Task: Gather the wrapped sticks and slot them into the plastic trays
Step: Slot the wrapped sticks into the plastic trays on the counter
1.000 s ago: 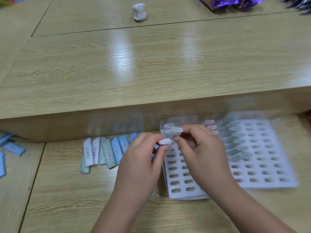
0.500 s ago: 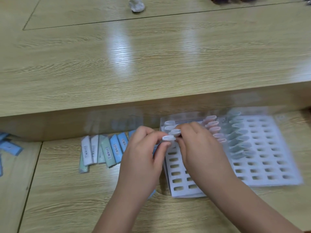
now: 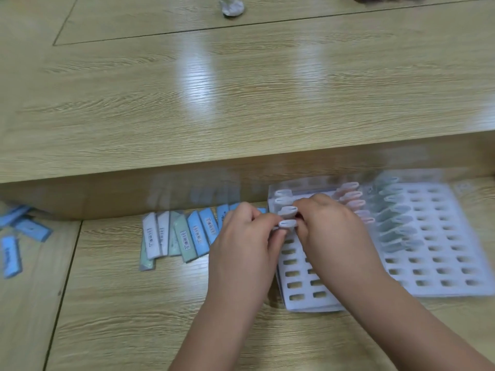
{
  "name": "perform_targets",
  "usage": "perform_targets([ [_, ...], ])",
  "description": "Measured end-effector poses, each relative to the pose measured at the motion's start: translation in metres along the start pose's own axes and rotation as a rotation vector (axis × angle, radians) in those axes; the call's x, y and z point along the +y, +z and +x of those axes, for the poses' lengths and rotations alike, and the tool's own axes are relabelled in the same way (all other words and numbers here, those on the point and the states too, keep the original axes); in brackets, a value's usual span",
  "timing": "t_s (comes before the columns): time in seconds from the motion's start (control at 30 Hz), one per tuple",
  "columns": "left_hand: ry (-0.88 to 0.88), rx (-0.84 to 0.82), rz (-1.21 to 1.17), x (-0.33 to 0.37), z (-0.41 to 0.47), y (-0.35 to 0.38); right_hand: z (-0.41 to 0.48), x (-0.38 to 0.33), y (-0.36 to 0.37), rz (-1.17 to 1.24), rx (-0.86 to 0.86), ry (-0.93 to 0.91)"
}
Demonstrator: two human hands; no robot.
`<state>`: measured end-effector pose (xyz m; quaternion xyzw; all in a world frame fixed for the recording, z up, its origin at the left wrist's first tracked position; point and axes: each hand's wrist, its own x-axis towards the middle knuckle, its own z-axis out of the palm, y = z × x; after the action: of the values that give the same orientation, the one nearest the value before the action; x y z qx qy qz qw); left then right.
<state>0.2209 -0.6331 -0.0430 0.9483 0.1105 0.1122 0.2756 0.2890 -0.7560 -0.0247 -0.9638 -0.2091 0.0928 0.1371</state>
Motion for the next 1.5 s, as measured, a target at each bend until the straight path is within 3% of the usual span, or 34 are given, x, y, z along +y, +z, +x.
perform_targets([
  [0.2,-0.014,-0.01,-0.25,-0.02,-0.011,-0.025,-0.013,0.001,-0.008,0.066,0.066,0.043],
  [0.3,-0.174,0.107,-0.282,-0.054,-0.026,-0.043,-0.039,-0.004,-0.011,0.095,0.254,-0.012],
  [0.37,-0.315,0.171,-0.249,-0.078,-0.04,-0.051,-0.06,-0.016,-0.007,0.158,0.292,-0.123],
  [0.53,-0.559,0.206,-0.069,-0.121,-0.065,-0.067,-0.088,-0.05,0.031,0.049,0.07,-0.411],
  [0.63,-0.615,0.189,-0.005,-0.134,-0.064,-0.071,-0.085,-0.055,0.047,-0.139,0.078,-0.512],
  [0.9,-0.636,0.127,0.004,-0.129,-0.043,-0.066,-0.075,-0.055,0.051,-0.341,0.147,-0.499],
  [1.17,-0.779,-0.027,-0.116,-0.127,-0.025,-0.073,-0.07,-0.055,0.045,-0.255,0.08,-0.47],
  [1.5,-0.73,0.042,-0.099,-0.101,-0.04,-0.059,-0.08,-0.046,0.038,-0.124,0.099,-0.409],
])
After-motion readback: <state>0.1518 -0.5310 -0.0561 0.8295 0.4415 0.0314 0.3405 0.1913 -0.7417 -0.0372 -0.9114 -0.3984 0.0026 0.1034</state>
